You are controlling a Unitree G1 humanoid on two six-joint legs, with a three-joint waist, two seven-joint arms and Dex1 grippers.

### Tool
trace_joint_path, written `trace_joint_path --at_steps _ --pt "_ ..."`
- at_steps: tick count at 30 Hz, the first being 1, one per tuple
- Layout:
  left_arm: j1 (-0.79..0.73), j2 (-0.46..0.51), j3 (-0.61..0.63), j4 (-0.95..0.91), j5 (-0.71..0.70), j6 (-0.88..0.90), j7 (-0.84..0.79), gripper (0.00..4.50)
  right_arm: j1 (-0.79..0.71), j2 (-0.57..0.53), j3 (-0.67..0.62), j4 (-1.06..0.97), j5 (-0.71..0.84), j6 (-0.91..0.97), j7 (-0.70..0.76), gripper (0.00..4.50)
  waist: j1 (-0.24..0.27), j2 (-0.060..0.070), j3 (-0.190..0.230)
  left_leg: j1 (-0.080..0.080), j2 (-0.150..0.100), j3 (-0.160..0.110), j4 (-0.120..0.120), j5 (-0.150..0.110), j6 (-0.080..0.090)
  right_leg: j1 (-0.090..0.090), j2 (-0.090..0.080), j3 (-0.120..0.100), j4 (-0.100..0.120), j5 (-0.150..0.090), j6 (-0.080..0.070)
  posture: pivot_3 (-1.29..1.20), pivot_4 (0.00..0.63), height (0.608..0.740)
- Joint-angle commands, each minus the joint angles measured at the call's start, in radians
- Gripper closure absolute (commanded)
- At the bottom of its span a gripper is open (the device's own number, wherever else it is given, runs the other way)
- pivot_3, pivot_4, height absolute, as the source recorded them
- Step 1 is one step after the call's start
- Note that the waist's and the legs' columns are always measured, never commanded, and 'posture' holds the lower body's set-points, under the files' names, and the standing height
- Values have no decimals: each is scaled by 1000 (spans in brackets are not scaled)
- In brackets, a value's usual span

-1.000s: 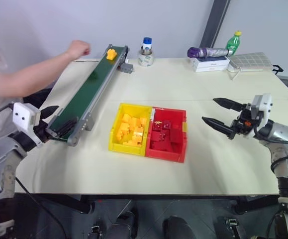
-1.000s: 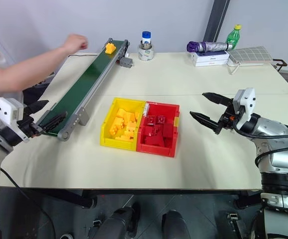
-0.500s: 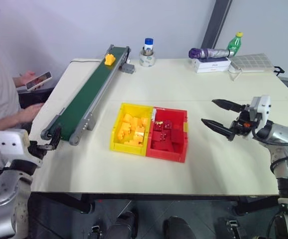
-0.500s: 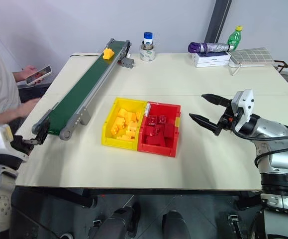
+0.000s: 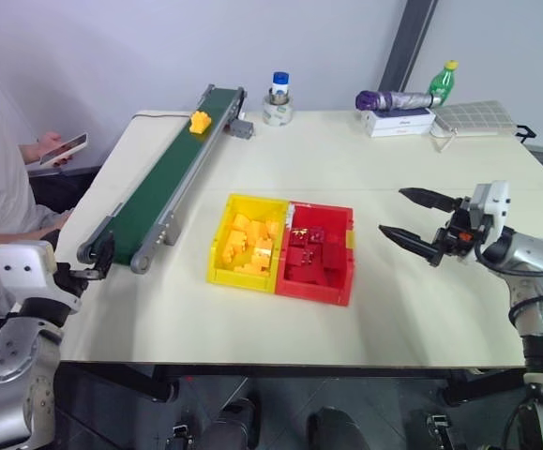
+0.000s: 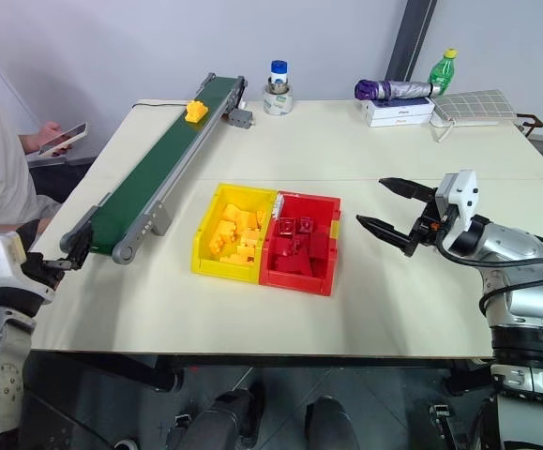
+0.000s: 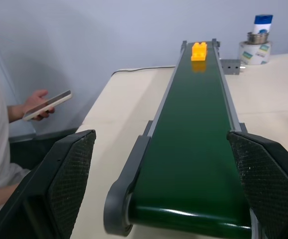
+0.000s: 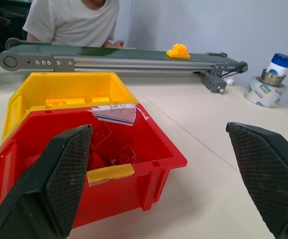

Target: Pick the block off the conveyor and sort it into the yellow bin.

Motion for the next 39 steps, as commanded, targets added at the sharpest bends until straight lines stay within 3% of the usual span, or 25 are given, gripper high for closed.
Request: trace_joint_path --at_steps 1,39 --pt "-13 18 -5 -12 -2 -3 -5 41 -9 0 -16 -7 1 -18 1 0 0 0 0 0 0 0 0 0 0 0 0 0 0 0 0 0 150 740" --pt "-66 41 -50 36 -7 8 -22 41 4 -7 -18 -28 5 -6 16 0 -1 0 0 0 0 0 0 0 0 0 0 0 0 0 0 0 150 740"
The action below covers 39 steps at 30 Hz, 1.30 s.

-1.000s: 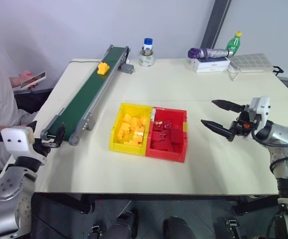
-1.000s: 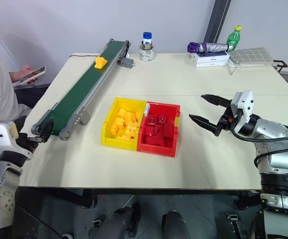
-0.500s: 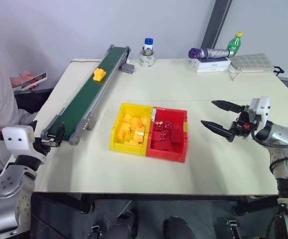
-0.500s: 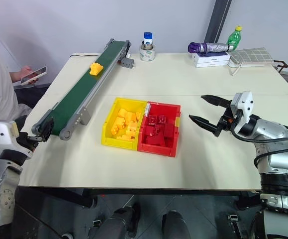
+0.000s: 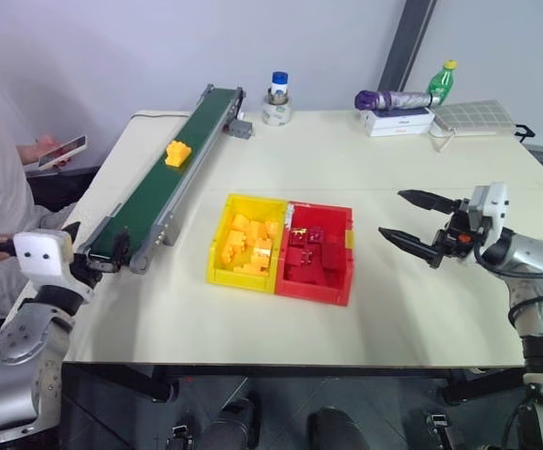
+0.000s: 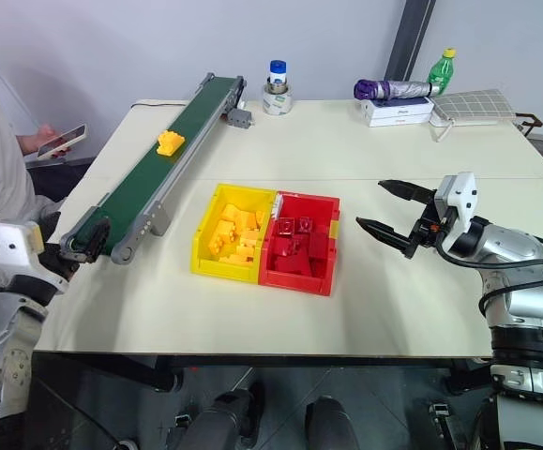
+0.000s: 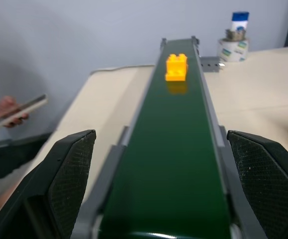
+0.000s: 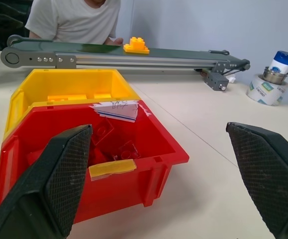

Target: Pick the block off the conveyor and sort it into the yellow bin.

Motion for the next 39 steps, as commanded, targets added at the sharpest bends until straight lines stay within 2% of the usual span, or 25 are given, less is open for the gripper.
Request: trace_joint_path --at_steps 1,14,19,24,29,33,39 --pt "-9 5 11 -21 -6 -7 6 41 3 -9 -19 -35 12 -3 1 0 0 0 0 0 0 0 0 0 0 0 0 0 0 0 0 0 150 740" --pt "-26 16 -1 -22 -15 23 -8 41 10 -2 -17 -50 13 -1 -6 0 1 0 0 0 0 0 0 0 0 0 0 0 0 0 0 0 150 740" --pt "-90 62 0 28 -20 48 -38 41 12 0 -14 -55 12 -1 -11 0 1 0 0 0 0 0 0 0 0 0 0 0 0 0 0 0 150 740" --pt "-236 146 -23 173 10 23 -92 41 10 2 -8 -54 7 -4 -13 0 1 0 0 0 0 0 0 0 0 -4 0 0 0 0 0 0 150 740" --pt "-416 209 -86 410 56 39 -133 41 10 4 -2 -65 7 -2 -19 0 1 0 0 0 0 0 0 0 0 -4 1 0 0 2 3 0 150 740" --pt "-526 231 -144 556 73 59 -197 41 25 1 -3 -87 11 6 -27 0 0 0 0 0 0 0 0 0 0 -4 1 0 0 2 3 0 150 740" --pt "-612 232 -197 677 86 62 -266 41 54 -6 -16 -119 18 16 -37 0 -2 0 0 0 0 0 0 1 0 -3 1 0 0 4 7 0 150 740"
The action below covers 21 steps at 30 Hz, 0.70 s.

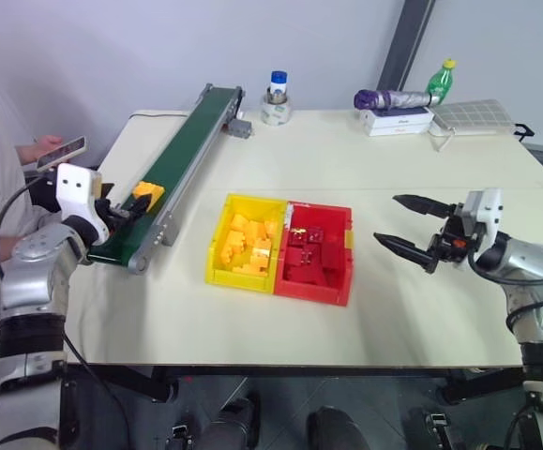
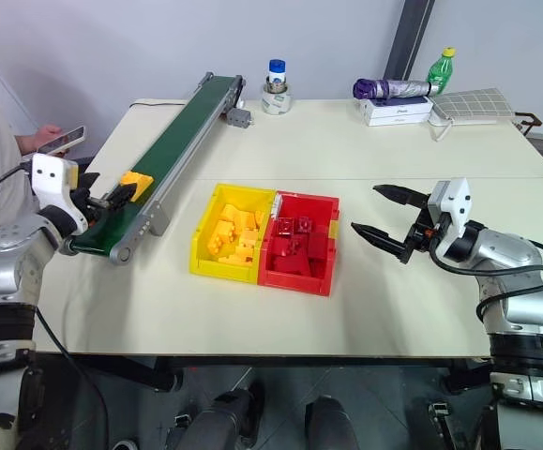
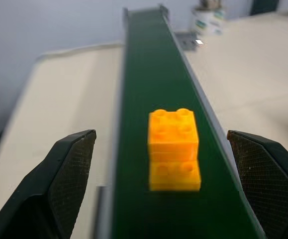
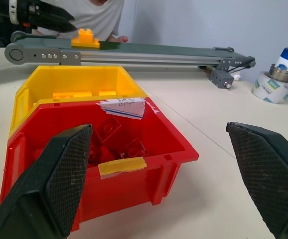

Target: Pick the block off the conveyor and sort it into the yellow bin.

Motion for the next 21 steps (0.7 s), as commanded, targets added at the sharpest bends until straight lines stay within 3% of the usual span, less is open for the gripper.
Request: trace_joint_path --at_steps 1,5,6,8,12,13,21 --pt "-45 19 -7 33 10 -13 -39 41 8 -11 -30 -53 16 1 -8 0 -1 0 0 0 0 0 0 0 0 1 0 0 0 0 0 0 150 740" --pt "-45 28 -31 73 55 -12 -33 41 15 -14 -36 -56 15 1 -10 0 -2 0 0 0 0 0 0 0 0 2 0 0 0 0 0 0 150 740" --pt "-42 31 -29 79 59 -1 -23 271 16 -15 -38 -55 15 1 -10 0 -2 0 0 0 0 0 0 0 0 3 0 0 0 0 0 0 150 740" --pt "-32 33 -21 72 47 35 -31 810 17 -15 -40 -52 14 -2 -9 0 -1 0 0 0 0 0 0 0 0 3 0 0 0 0 0 0 150 740" --pt "-19 24 2 20 25 45 -35 2929 8 -12 -37 -38 9 -11 -7 0 -2 0 0 0 0 0 0 0 0 3 0 0 0 0 0 0 150 740" --pt "-24 13 21 3 6 42 -29 3167 5 -11 -35 -35 7 -13 -7 0 -1 0 0 0 0 0 0 0 0 3 0 0 0 0 0 0 150 740" --pt "27 -26 -1 -229 -75 -9 -136 3116 -3 -6 -27 -24 3 -20 -3 0 -1 0 0 0 0 0 1 0 0 4 0 0 0 1 0 0 150 740"
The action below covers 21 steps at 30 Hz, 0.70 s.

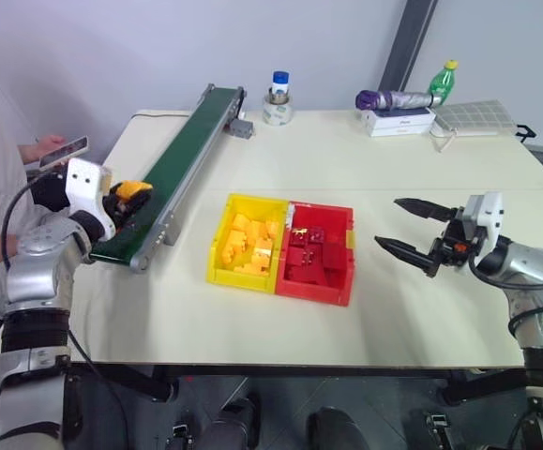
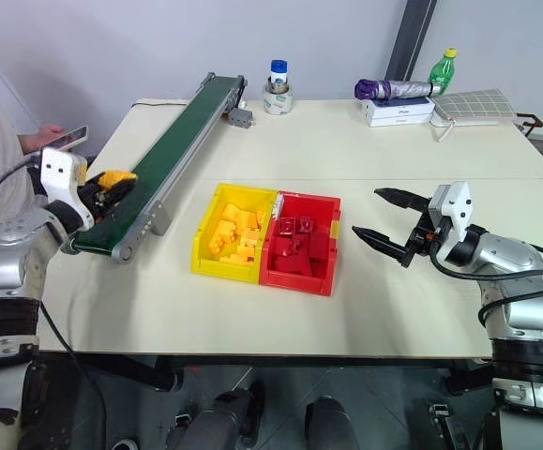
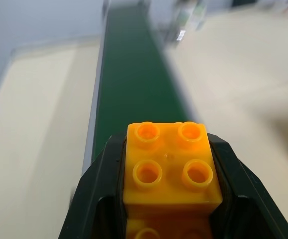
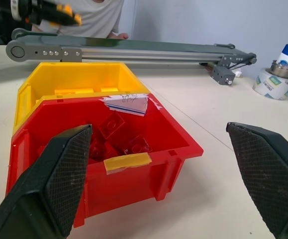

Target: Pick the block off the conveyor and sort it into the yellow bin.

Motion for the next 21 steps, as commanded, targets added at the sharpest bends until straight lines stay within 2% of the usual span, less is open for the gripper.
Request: trace_joint_path --at_steps 1,4,12,17,18,19,21 --pt "45 -33 -36 -213 -124 26 -129 3116 -24 -5 -16 -5 4 -22 5 0 -1 0 0 0 0 0 0 0 0 0 0 0 0 0 0 0 150 740" --pt "48 -78 -116 -304 -164 75 -183 3116 -28 -4 -14 5 2 -29 10 0 4 0 0 0 0 0 0 0 0 1 0 0 0 0 0 0 150 740" --pt "-55 -219 -244 -155 -31 9 -111 3116 -11 -3 -19 -9 6 -35 3 0 -2 0 0 1 0 0 2 0 1 2 0 0 0 1 -1 0 150 740" --pt "-52 -264 -242 -128 -41 3 -112 3116 8 -12 -32 -20 9 -35 0 0 0 0 0 0 0 0 2 2 2 1 0 0 0 1 -1 0 150 740" --pt "-49 -270 -242 -123 -32 -12 -107 2079 12 -12 -33 -22 8 -36 -1 0 0 0 0 0 0 0 2 2 2 1 0 0 0 1 -1 0 150 740" --pt "-45 -278 -236 -125 -39 -26 -113 1768 14 -11 -34 -24 8 -37 -3 0 0 0 0 1 0 0 2 2 2 1 0 0 0 1 -1 0 150 740" --pt "-40 -283 -224 -137 -56 -19 -118 864 16 -10 -34 -26 8 -37 -5 0 0 0 0 1 0 0 2 2 2 1 0 0 0 1 0 0 150 740"
